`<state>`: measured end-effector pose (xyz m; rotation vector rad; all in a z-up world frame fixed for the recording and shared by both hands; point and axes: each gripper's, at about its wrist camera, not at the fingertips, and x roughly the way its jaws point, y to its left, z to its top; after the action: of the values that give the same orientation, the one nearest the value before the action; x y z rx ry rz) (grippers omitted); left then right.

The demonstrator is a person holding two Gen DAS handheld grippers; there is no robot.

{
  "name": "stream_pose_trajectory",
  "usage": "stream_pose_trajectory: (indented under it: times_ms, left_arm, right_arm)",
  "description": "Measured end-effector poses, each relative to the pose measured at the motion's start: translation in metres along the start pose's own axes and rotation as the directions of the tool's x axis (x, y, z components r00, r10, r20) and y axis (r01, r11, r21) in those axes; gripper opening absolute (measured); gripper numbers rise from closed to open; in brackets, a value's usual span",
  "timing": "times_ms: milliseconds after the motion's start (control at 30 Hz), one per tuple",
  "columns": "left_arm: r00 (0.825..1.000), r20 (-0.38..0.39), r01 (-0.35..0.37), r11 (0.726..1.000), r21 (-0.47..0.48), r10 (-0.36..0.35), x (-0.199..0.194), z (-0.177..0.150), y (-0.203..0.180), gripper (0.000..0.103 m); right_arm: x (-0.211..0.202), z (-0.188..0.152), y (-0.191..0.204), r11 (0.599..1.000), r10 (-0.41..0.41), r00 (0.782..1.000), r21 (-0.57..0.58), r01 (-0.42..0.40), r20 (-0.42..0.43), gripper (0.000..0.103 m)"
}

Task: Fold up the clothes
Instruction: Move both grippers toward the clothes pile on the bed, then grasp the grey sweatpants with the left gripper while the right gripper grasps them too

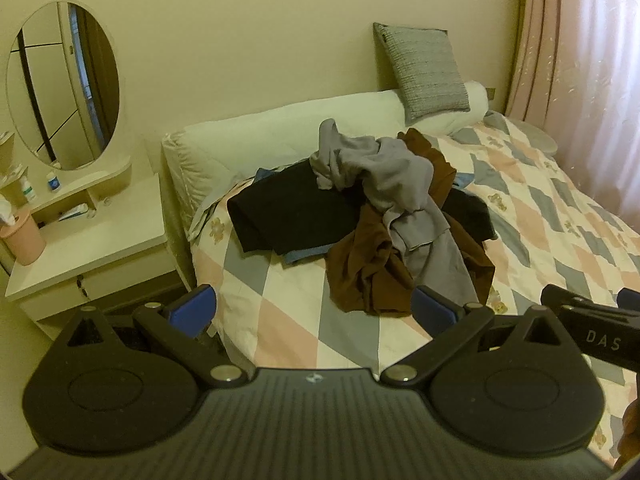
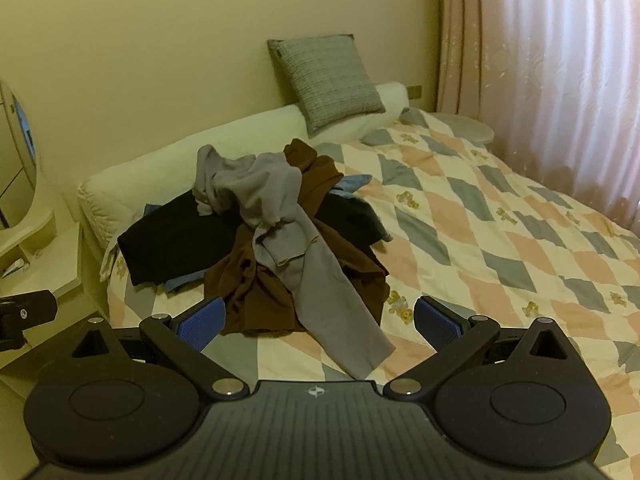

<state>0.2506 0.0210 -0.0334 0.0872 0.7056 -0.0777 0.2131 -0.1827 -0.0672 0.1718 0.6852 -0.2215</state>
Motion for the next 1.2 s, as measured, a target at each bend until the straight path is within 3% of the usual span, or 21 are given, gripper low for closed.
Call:
stream_pose_trajectory:
  times_ms: [367, 733, 867, 1067, 1200]
  left_arm:
    - [0.999, -0.046, 0.014, 1.000, 0.027, -0.013, 0.027, 0.008, -0.005, 0.102]
    - [0.989, -0.102, 0.120, 0.989, 0.091, -0.111, 0.103, 0.042, -0.006, 0.102]
    - [0.973, -0.130, 0.199, 0.977, 0.080, -0.188, 0.136, 0.056, 0.000, 0.102]
    - [0.922, -0.249, 0.315, 0.948, 0.042, -0.296, 0.196, 0.066, 0.009, 0.102]
    - [0.915, -0.299, 0.310, 0.946, 0.097, -0.269, 0.232, 0.072, 0.012, 0.102]
  right_arm:
    - [0.029, 0.010, -0.003, 0.999, 0.037, 0.999, 0.030, -0.036, -0.025, 0.103]
    - [0.084, 0.031, 0.006, 0.996, -0.036, 0.997, 0.079, 0.041, -0.065, 0.103]
    - [0.114, 0.041, 0.013, 0.995, -0.053, 0.996, 0.079, 0.059, -0.076, 0.103]
    - [0.150, 0.048, 0.021, 0.995, -0.043, 0.998, 0.093, 0.047, -0.044, 0.103]
    - [0.174, 0.050, 0.025, 0.994, -0.033, 0.999, 0.106, 0.037, -0.035, 0.103]
